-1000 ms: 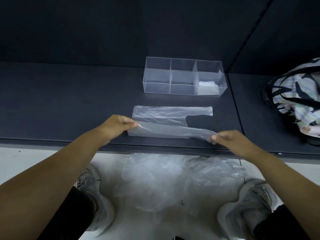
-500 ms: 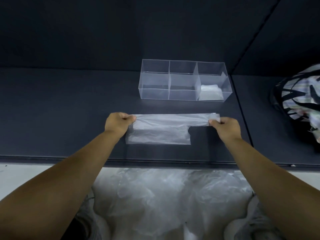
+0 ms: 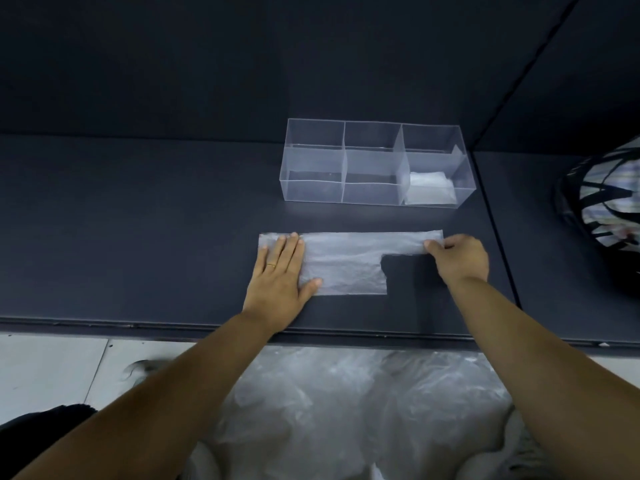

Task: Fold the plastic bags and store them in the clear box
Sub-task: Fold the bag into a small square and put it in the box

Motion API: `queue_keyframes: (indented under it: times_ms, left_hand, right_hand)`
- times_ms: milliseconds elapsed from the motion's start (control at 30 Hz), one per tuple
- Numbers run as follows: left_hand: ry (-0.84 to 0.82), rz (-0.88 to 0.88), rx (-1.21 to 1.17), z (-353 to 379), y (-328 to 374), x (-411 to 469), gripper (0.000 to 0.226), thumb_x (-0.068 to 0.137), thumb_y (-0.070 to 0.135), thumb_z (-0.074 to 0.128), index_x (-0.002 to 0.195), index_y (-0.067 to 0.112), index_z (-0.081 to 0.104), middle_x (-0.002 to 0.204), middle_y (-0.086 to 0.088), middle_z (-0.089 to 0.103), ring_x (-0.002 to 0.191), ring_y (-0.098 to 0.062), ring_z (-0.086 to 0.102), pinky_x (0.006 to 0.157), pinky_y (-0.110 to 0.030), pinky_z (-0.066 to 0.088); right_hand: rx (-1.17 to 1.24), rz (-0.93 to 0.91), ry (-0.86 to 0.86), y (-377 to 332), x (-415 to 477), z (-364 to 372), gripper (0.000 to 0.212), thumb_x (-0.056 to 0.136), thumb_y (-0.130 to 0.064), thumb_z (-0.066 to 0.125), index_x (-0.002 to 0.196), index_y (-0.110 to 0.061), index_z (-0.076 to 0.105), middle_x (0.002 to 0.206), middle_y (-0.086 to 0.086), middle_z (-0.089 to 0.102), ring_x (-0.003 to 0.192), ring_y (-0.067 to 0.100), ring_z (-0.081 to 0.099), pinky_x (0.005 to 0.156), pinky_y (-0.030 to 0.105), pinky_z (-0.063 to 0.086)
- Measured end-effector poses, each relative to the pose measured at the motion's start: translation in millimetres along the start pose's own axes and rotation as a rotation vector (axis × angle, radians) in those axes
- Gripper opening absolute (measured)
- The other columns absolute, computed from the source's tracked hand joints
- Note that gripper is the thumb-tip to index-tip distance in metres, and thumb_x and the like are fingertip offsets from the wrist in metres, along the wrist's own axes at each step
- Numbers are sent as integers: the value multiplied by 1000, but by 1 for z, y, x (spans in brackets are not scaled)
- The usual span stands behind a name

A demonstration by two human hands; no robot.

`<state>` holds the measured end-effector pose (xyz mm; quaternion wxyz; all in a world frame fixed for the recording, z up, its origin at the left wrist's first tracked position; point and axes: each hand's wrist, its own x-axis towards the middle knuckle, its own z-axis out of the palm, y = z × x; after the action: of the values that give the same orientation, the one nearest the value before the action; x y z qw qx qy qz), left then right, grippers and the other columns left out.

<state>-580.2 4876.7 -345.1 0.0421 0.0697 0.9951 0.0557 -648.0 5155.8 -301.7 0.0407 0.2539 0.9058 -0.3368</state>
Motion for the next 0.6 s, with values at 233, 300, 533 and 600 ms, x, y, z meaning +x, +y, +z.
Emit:
queue_keyframes:
  times_ms: [233,300,533,600]
  left_hand:
    - [-41,-27,42,4,0,-1,77,94,60,16,149,16,-16,157,0,-21,145,-19,-20,117,-37,-16]
    - [-52,-18,52,4,0,-1,74,95,53,17,145,17,-23,158,-2,-21,142,-20,-27,115,-38,-18]
    - [-30,-21,14,6,-2,0,90,84,73,4,153,16,-7,161,1,-11,147,-21,-16,119,-41,-11]
    - [-26,-20,18,6,-2,-1,92,82,75,-1,153,17,-6,161,0,-9,147,-21,-15,119,-41,-11]
  right_hand:
    - [-60,-730,-144,-69,-93,81,38,89,-10,54,127,-9,55,131,15,49,122,30,46,106,35,33]
    - [-127,-750,-313,-73,-103,108,46,101,-25,40,145,-13,36,153,8,31,143,22,22,118,30,11]
    - [-603,-592,-165,1,-33,73,65,98,-53,16,153,-23,-4,161,2,-10,147,19,-13,119,39,-10]
    - [-655,-503,-122,16,-23,47,68,98,-54,17,153,-21,-2,161,8,-8,148,23,-9,119,41,-7]
